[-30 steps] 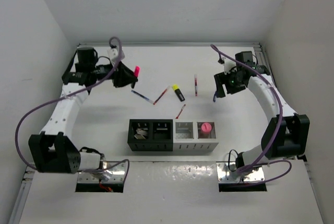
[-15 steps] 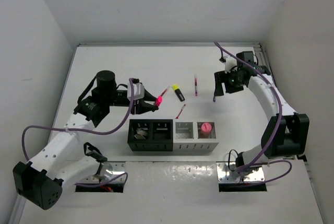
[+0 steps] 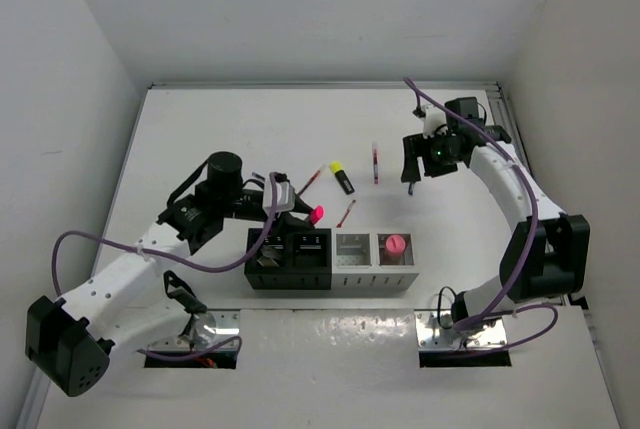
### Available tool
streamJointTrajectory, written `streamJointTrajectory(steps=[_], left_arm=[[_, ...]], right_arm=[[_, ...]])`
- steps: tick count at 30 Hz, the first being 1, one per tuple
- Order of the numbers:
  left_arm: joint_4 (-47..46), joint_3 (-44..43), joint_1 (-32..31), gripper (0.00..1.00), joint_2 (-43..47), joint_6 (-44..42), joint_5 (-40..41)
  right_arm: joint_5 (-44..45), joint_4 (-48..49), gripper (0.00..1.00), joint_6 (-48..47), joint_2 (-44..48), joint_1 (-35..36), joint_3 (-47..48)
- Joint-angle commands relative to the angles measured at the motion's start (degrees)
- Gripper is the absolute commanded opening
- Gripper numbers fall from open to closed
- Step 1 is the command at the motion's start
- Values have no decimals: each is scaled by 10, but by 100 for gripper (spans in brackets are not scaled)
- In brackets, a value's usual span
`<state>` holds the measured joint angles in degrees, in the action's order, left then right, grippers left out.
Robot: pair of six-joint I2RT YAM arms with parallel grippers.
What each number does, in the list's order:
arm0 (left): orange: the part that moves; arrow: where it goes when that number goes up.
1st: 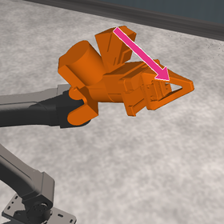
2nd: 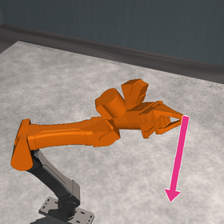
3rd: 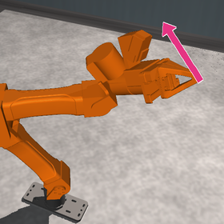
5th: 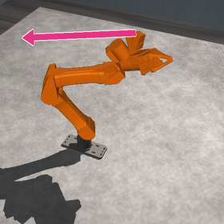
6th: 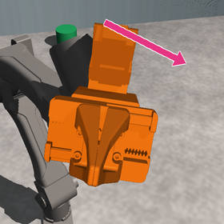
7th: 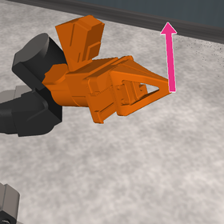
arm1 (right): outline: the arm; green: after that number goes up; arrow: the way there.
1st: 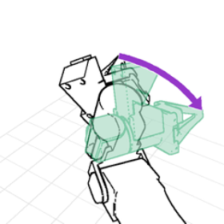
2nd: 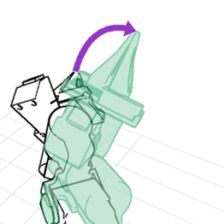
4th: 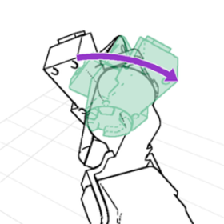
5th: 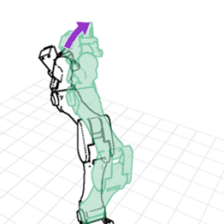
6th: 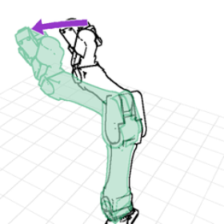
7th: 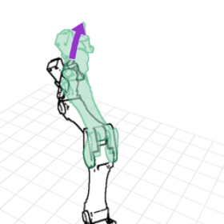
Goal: Sort the stationery into containers
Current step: Place the pen in the storage box.
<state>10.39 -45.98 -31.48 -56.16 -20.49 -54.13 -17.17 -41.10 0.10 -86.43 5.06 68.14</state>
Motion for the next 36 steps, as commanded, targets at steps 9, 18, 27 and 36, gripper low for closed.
streamJointTrajectory(steps=[9, 18, 27, 36], left_arm=[[-70, 67, -50, 6, 0, 2, 15], [-93, 89, -57, 27, -18, -1, 35], [-4, 7, 2, 77, 12, -55, 50], [6, -168, 170, 91, -72, 117, 110]], right_arm=[[-20, 57, 69, 31, -10, 28, 16], [-23, 74, 69, 58, -46, 69, 43], [16, 92, 65, 57, -89, 126, 78], [85, 87, 66, 74, -192, 195, 162]])
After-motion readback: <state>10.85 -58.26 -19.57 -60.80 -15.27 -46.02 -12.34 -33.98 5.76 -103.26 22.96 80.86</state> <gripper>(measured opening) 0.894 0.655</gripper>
